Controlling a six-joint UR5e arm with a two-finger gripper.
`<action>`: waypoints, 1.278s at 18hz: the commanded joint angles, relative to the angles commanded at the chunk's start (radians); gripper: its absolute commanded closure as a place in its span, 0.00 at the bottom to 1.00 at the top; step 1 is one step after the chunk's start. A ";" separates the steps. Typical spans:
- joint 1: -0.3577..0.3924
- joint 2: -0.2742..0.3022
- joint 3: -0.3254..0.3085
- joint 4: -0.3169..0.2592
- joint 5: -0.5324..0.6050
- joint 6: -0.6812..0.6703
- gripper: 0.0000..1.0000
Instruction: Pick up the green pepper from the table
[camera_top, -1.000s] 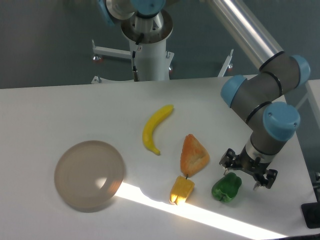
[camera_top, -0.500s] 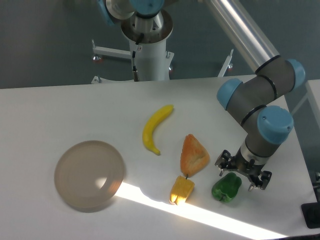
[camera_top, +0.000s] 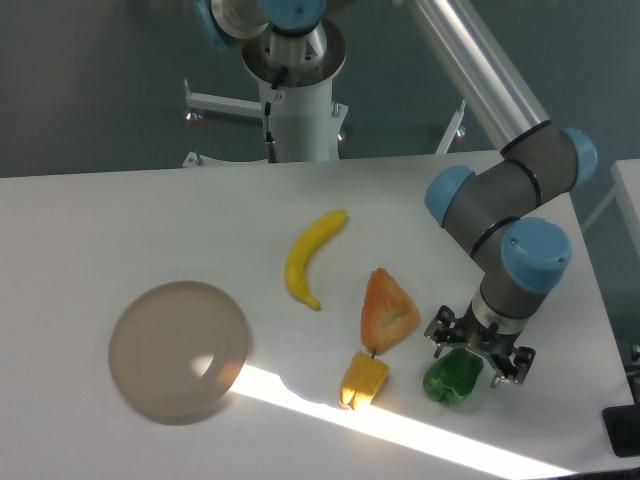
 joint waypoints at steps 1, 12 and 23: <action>-0.002 -0.003 0.002 0.000 0.000 0.000 0.00; -0.011 -0.009 0.005 -0.002 -0.002 0.006 0.47; -0.049 0.064 0.057 -0.032 -0.018 0.015 0.55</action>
